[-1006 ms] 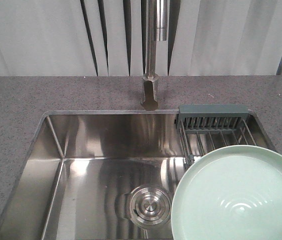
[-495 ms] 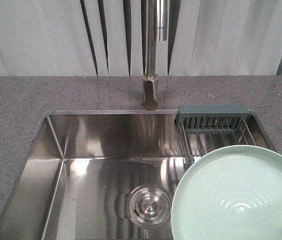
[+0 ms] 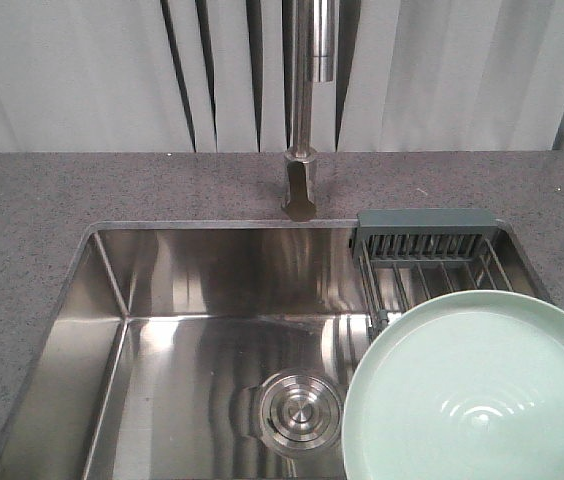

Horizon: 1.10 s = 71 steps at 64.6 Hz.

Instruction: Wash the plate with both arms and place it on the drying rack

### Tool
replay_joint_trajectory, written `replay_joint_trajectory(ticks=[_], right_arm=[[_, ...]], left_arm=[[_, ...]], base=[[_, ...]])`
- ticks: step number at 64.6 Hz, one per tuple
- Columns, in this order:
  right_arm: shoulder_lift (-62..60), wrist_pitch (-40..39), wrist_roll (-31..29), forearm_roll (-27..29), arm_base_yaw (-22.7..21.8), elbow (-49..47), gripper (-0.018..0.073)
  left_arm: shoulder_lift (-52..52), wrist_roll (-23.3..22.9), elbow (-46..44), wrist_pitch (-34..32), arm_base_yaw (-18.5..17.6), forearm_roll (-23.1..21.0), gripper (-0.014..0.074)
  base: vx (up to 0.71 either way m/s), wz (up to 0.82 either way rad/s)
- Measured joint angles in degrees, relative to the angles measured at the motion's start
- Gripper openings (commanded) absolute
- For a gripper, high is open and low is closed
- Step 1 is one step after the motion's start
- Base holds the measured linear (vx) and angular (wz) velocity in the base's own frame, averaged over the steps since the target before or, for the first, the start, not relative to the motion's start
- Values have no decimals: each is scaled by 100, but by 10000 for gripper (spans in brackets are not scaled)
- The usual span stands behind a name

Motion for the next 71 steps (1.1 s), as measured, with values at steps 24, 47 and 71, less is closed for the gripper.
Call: replay_joint_trajectory(ticks=[24,47,71], right_arm=[[0,0,0,0,0,0,-1],[0,0,0,0,0,0,-1],[0,0,0,0,0,0,-1]], left_arm=[[0,-630,-146,-9,0,-2511,-6],[255,1318,-2128,236,0,-3537,-6],[3252,4880,-3879,2168,0,-4547,-2]], base=[[0,0],[0,0],[0,0]])
